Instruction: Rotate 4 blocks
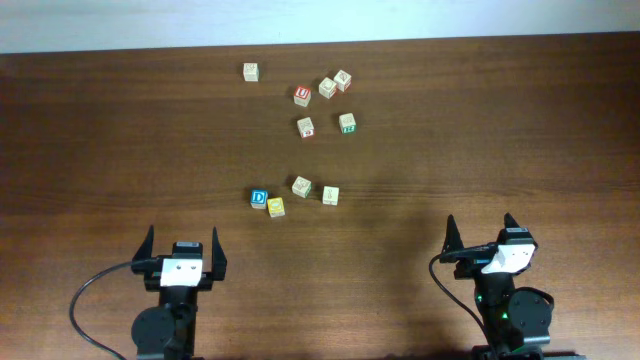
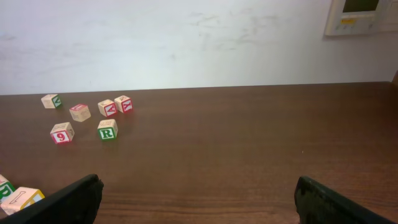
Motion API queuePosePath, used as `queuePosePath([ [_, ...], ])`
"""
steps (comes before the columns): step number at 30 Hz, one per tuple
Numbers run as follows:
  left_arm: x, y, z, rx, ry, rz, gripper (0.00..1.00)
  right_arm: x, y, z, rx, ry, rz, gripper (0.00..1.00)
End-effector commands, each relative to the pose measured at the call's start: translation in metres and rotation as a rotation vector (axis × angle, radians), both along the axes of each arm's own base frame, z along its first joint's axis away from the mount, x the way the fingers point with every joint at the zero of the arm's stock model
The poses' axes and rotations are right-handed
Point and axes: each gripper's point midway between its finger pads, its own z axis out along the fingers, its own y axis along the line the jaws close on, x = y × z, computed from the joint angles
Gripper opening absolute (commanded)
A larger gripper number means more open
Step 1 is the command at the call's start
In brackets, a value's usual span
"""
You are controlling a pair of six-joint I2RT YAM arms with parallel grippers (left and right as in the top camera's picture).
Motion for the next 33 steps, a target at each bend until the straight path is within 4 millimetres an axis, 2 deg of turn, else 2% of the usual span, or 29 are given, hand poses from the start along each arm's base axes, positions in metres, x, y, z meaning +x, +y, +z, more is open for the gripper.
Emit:
queuePosePath([
  [1,0.0,-0.002,0.0,-0.057,-0.004,-0.008,0.99,0.0,0.005,-0.002,0.006,-0.001,0.027,0.98],
  [6,-0.001,-0.002,0.01,-0.119,-0.033,-0.005,0.99,-0.001,0.016,0.005,0.01,-0.019,0.09,0.98],
  [10,-0.001,-0.002,0.016,-0.134,-0.039,-0.003,0.99,-0.005,0.021,0.029,0.011,-0.061,0.121,0.98],
  [12,-0.001,-0.001,0.026,-0.196,-0.036,0.001,0.99,-0.009,0.023,0.047,0.01,-0.095,0.135,0.98],
  [16,0.004,-0.001,0.045,-0.2,0.028,0.008,0.99,-0.015,0.028,0.072,0.009,-0.138,0.161,0.98],
  [22,0.033,-0.003,0.077,-0.203,0.184,0.011,0.99,-0.018,0.031,0.087,0.011,-0.105,0.183,0.98],
  [27,0.058,-0.013,0.079,-0.22,0.347,-0.034,0.99,-0.008,0.032,0.097,0.018,0.014,0.183,0.98],
  [33,0.094,-0.018,0.078,-0.239,0.579,-0.038,0.99,0.022,0.034,0.105,0.037,0.292,0.186,0.98],
])
